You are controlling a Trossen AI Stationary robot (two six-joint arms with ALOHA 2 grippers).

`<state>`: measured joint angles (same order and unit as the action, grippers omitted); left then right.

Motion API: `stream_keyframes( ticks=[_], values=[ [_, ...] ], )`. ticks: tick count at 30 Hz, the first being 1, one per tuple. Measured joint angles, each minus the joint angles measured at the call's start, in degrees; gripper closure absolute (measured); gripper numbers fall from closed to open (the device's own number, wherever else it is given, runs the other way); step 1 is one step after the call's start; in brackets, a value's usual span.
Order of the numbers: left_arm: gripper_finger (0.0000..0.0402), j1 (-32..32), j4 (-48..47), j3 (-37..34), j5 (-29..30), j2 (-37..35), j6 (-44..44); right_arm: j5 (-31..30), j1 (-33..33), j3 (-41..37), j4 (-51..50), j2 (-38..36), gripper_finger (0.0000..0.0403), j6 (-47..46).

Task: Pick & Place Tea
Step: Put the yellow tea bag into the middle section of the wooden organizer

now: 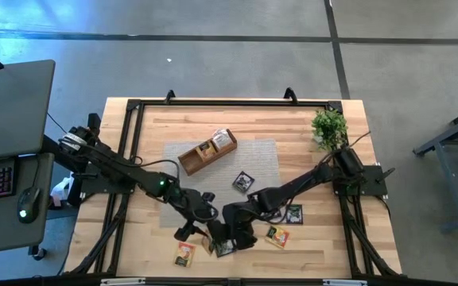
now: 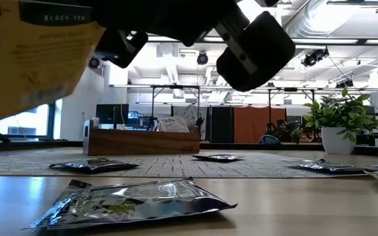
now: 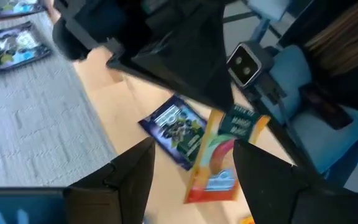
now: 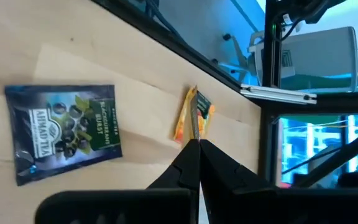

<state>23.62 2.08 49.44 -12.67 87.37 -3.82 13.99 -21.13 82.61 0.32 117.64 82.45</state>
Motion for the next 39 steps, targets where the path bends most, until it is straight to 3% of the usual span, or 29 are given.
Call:
stream_keyframes(
  ticks=[8,21,32,39],
  values=[
    [0.0184,0.0,-2.4,0.0,-0.5,0.0,-2.6,-10.1,-2.0,0.0,0.4,0.0,0.0403,5.3],
    [0.0186,0.0,-3.0,0.0,-2.9,0.0,-2.6,-20.1,-3.1,0.0,1.0,0.0,0.0403,11.5],
    [0.0296,0.0,-5.3,0.0,-2.9,-0.1,-2.4,-18.7,-2.9,0.0,2.0,0.0,0.0403,15.1],
    [0.0339,0.0,-5.5,0.0,-2.2,-0.1,-1.5,-21.2,-2.4,0.0,2.8,0.0,0.0403,15.2]
  ],
)
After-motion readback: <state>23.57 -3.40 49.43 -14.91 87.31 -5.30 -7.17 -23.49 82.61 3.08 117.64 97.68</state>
